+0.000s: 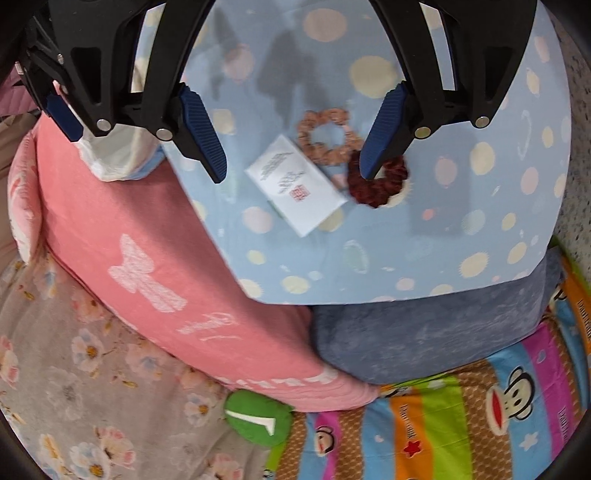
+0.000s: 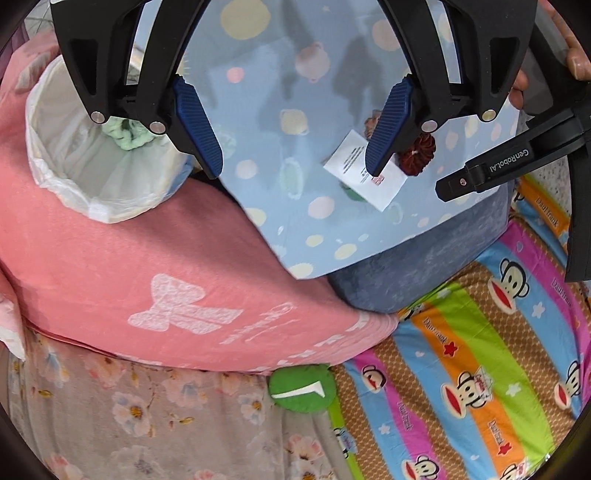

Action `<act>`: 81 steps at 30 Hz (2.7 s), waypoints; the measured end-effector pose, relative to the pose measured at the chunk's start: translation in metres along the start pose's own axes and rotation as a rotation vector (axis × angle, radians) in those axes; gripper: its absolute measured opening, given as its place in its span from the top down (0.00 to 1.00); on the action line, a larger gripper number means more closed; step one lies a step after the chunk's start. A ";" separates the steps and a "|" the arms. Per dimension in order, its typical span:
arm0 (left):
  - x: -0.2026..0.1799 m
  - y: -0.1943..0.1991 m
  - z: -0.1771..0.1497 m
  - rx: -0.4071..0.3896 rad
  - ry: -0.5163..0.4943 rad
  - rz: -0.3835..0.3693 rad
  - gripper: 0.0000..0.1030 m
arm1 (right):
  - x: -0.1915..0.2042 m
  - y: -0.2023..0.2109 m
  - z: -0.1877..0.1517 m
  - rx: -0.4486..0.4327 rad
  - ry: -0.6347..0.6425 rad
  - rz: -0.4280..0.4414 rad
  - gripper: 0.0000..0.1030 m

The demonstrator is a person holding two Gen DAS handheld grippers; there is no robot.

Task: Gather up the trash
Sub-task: 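Move both grippers back over the scrunchies and white sachet, then grasp the dark red scrunchie with the left gripper while the right grasps the white sachet, then carry the scrunchie and sachet in both grippers over the trash bin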

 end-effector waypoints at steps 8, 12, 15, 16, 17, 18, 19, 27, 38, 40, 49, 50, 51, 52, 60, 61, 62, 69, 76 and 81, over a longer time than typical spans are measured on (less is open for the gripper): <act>0.074 -0.040 -0.015 0.084 0.097 0.094 0.28 | 0.044 -0.052 -0.022 0.066 0.078 0.008 0.24; 0.100 -0.061 -0.021 0.129 0.133 0.116 0.28 | 0.059 -0.084 -0.030 0.102 0.093 0.021 0.24; 0.112 -0.077 -0.024 0.159 0.145 0.127 0.28 | 0.069 -0.108 -0.037 0.137 0.099 0.027 0.24; 0.115 -0.083 -0.025 0.168 0.151 0.127 0.28 | 0.072 -0.116 -0.039 0.147 0.105 0.025 0.24; 0.118 -0.088 -0.026 0.176 0.155 0.126 0.28 | 0.076 -0.123 -0.041 0.156 0.114 0.025 0.24; 0.121 -0.093 -0.026 0.185 0.160 0.125 0.31 | 0.080 -0.131 -0.043 0.164 0.125 0.027 0.24; 0.122 -0.098 -0.027 0.194 0.163 0.118 0.35 | 0.083 -0.137 -0.044 0.171 0.137 0.031 0.24; 0.119 -0.129 -0.031 0.256 0.154 0.081 0.54 | 0.102 -0.176 -0.046 0.207 0.207 0.041 0.18; 0.112 -0.134 -0.030 0.265 0.136 0.039 0.82 | 0.094 -0.193 -0.051 0.259 0.169 0.056 0.38; 0.112 -0.130 -0.029 0.258 0.139 0.036 0.83 | 0.089 -0.189 -0.048 0.261 0.136 0.076 0.50; 0.084 -0.093 -0.014 0.195 0.107 0.002 0.84 | 0.079 -0.147 -0.031 0.205 0.084 0.107 0.94; 0.080 -0.088 -0.012 0.188 0.100 -0.002 0.84 | 0.078 -0.141 -0.029 0.195 0.085 0.106 0.94; 0.075 -0.083 -0.010 0.179 0.093 -0.007 0.84 | 0.077 -0.134 -0.026 0.182 0.086 0.104 0.94; 0.068 -0.076 -0.007 0.167 0.082 -0.013 0.84 | 0.077 -0.128 -0.023 0.169 0.085 0.107 0.94; 0.015 -0.033 0.012 0.095 0.015 -0.055 0.84 | 0.055 -0.066 0.009 0.074 0.055 0.101 0.94; 0.005 -0.026 0.014 0.085 0.002 -0.064 0.84 | 0.050 -0.058 0.013 0.062 0.048 0.098 0.94; -0.003 -0.021 0.015 0.075 -0.009 -0.072 0.84 | 0.045 -0.047 0.018 0.047 0.041 0.093 0.94; -0.075 0.016 0.019 0.024 -0.104 -0.132 0.84 | 0.006 0.013 0.043 -0.050 0.006 0.050 0.94; -0.153 0.042 0.010 -0.001 -0.207 -0.203 0.84 | -0.056 0.061 0.050 -0.123 -0.064 -0.004 0.94; -0.203 0.048 -0.005 0.003 -0.272 -0.246 0.84 | -0.107 0.085 0.046 -0.148 -0.115 -0.062 0.94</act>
Point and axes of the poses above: each gripper's, at about its wrist camera, not at the fingertips, and y roughly against the way its jaws point, x to its left, z to its top, the point moved 8 cm from there along -y, roughly the way its jaws point
